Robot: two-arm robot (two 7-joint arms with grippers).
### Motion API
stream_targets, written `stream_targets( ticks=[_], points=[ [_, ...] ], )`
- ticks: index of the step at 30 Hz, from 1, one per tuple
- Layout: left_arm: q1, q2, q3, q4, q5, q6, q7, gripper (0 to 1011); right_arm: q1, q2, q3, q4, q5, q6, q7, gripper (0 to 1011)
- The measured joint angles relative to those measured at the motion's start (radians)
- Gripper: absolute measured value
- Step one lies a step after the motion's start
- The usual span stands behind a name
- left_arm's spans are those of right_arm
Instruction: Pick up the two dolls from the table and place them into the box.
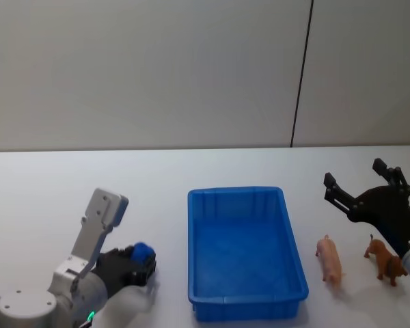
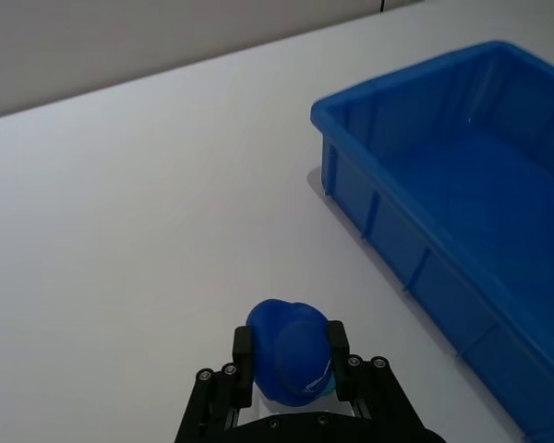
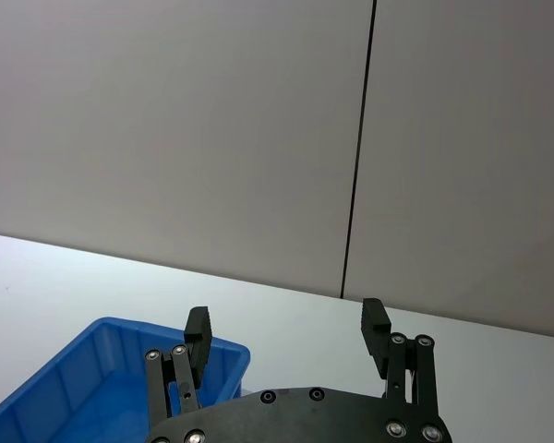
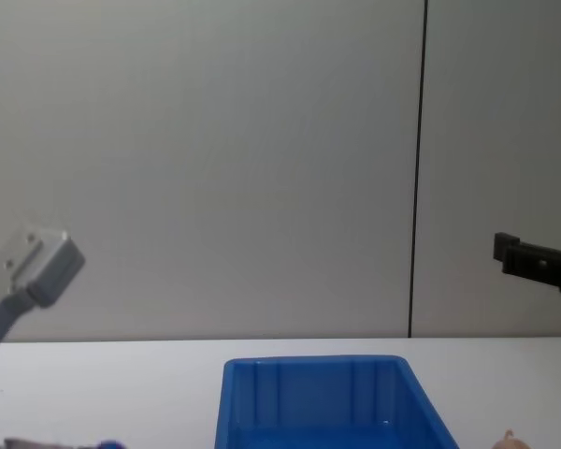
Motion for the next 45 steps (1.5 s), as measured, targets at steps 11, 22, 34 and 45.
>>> stream_targets(
  ticks=[11, 22, 34, 45],
  points=[
    [-0.031, -0.005, -0.022, -0.027, -0.028, -0.082, -0.060, 416, 0.000, 0.000, 0.000, 0.000, 0.000, 0.000, 0.000, 1001],
    [-0.082, -0.019, -0.034, -0.037, -0.065, -0.125, -0.188, 349, 0.000, 0.000, 0.000, 0.000, 0.000, 0.000, 0.000, 1001],
    [-0.144, -0.038, -0.031, -0.021, -0.090, -0.096, -0.364, 278, 0.000, 0.000, 0.000, 0.000, 0.000, 0.000, 0.000, 1001],
    [-0.216, -0.068, -0.004, 0.031, -0.058, -0.013, -0.540, 216, 0.000, 0.000, 0.000, 0.000, 0.000, 0.000, 0.000, 1001]
  ],
)
